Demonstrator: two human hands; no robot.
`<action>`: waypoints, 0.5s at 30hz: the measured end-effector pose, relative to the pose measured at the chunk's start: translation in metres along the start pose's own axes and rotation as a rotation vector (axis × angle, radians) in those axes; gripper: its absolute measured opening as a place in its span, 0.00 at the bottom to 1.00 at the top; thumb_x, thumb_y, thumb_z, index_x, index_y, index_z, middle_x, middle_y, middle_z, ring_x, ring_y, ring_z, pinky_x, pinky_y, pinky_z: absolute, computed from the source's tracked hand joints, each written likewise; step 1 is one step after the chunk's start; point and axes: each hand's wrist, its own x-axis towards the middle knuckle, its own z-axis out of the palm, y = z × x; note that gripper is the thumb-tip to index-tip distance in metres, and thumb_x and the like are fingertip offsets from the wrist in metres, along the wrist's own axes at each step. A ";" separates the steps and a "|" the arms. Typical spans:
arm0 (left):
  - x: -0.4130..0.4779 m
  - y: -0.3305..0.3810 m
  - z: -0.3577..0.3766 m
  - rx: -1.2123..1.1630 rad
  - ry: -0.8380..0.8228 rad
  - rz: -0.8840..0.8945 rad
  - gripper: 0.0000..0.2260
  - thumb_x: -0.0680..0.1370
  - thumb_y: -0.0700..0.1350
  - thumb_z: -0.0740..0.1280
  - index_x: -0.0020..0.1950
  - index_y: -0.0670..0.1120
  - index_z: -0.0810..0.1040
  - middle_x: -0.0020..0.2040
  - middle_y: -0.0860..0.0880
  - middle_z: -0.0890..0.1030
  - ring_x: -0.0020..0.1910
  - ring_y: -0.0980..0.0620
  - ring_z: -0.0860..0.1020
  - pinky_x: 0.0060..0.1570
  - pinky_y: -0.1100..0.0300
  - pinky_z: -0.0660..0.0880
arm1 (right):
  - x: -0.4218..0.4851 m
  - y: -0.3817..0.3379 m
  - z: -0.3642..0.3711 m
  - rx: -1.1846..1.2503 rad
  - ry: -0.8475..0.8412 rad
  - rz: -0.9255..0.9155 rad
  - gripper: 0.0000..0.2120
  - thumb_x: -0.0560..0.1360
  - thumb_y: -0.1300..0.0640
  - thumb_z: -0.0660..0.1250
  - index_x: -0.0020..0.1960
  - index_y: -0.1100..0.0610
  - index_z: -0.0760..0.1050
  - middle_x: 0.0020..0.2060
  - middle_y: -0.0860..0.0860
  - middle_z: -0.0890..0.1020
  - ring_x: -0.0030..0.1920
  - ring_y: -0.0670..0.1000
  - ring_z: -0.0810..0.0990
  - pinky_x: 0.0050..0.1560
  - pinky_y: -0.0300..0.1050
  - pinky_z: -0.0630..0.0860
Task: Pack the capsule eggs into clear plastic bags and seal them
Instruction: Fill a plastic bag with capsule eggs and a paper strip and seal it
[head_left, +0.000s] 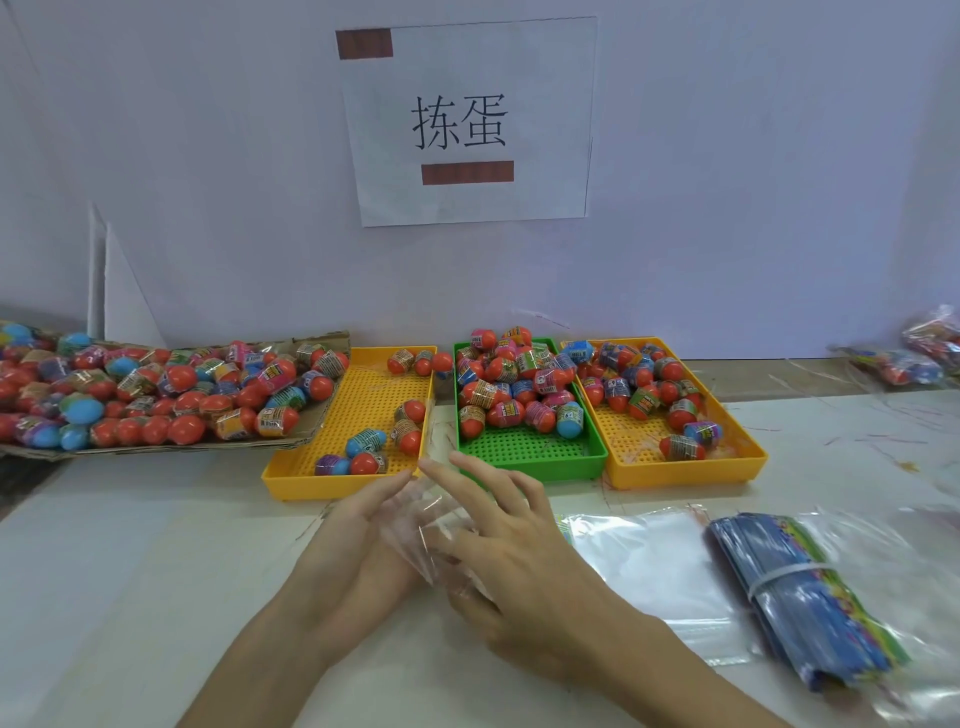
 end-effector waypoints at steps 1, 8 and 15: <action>0.000 0.000 0.000 0.004 -0.003 0.006 0.21 0.84 0.51 0.56 0.72 0.42 0.75 0.71 0.36 0.75 0.70 0.35 0.73 0.63 0.39 0.76 | 0.000 0.001 0.001 -0.001 0.010 0.002 0.08 0.77 0.52 0.62 0.54 0.50 0.75 0.81 0.47 0.55 0.81 0.50 0.50 0.74 0.57 0.56; 0.001 -0.005 0.006 0.069 -0.013 0.022 0.21 0.86 0.47 0.51 0.74 0.41 0.72 0.75 0.37 0.71 0.74 0.39 0.70 0.71 0.41 0.69 | 0.003 0.004 0.002 -0.104 0.060 0.050 0.22 0.79 0.48 0.54 0.69 0.50 0.75 0.81 0.52 0.58 0.79 0.56 0.59 0.70 0.56 0.61; -0.003 0.002 0.006 -0.055 0.007 0.020 0.28 0.84 0.56 0.51 0.77 0.37 0.64 0.75 0.35 0.70 0.74 0.37 0.69 0.75 0.40 0.62 | 0.000 0.002 0.000 -0.037 0.011 0.004 0.15 0.80 0.50 0.58 0.61 0.51 0.77 0.82 0.47 0.52 0.81 0.50 0.49 0.73 0.55 0.52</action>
